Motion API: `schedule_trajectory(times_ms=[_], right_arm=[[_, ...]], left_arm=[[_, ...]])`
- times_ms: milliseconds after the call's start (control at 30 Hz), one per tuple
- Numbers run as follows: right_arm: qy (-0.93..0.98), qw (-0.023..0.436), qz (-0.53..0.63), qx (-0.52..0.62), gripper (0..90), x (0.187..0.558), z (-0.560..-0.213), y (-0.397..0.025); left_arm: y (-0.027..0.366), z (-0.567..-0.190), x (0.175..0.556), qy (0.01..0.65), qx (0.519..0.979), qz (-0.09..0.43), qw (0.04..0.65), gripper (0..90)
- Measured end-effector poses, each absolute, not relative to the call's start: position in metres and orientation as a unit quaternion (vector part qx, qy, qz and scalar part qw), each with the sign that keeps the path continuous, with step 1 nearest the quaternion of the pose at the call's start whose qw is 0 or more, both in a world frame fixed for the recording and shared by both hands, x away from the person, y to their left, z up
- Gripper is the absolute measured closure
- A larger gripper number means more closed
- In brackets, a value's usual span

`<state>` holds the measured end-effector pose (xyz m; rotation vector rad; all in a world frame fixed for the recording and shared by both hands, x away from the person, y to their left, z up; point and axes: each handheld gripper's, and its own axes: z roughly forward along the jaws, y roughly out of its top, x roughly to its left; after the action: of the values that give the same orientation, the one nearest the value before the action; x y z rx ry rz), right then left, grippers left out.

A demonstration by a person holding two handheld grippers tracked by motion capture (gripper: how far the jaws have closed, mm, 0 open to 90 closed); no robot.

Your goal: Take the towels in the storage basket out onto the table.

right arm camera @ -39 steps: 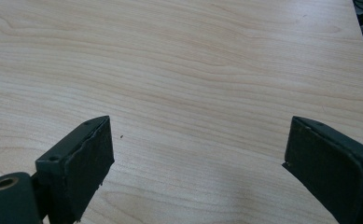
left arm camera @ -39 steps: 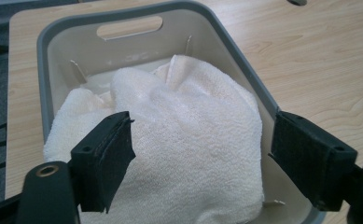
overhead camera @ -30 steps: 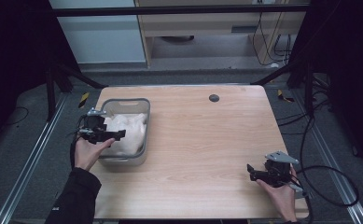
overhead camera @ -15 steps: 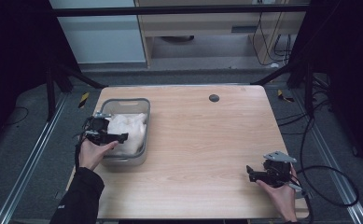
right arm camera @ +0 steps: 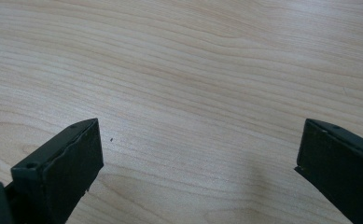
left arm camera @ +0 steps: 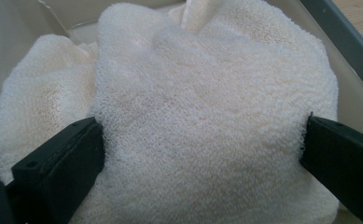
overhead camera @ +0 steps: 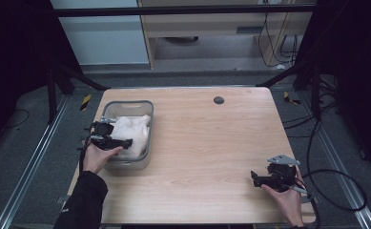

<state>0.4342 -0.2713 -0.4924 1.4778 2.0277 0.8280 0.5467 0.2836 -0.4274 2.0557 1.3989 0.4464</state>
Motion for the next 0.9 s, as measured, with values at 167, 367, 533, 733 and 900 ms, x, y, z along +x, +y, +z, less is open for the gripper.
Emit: schedule_trajectory(times_ms=[167,367,533,733,900], right_arm=[[0.744,0.247,0.305,0.541,0.5,0.4344,-0.4922,-0.2714],[0.743,0.245,0.308,0.541,0.5,0.4344,-0.492,-0.2717],[0.744,0.241,0.31,0.542,0.6,0.4343,-0.4919,-0.2714],[0.746,0.239,0.309,0.54,0.8,0.4348,-0.4923,-0.2709],[0.746,0.234,0.308,0.541,0.8,0.435,-0.4924,-0.2704]], left_arm=[[0.2841,-0.4324,0.5483,0.525,0.781,0.161,0.299,0.0],[0.2796,-0.4353,0.5502,0.53,0.786,0.159,0.275,10.2],[0.2804,-0.4349,0.5491,0.537,0.781,0.162,0.274,25.6],[0.2795,-0.4304,0.5471,0.542,0.78,0.166,0.266,45.0],[0.2792,-0.4255,0.5432,0.541,0.777,0.17,0.274,61.1]])
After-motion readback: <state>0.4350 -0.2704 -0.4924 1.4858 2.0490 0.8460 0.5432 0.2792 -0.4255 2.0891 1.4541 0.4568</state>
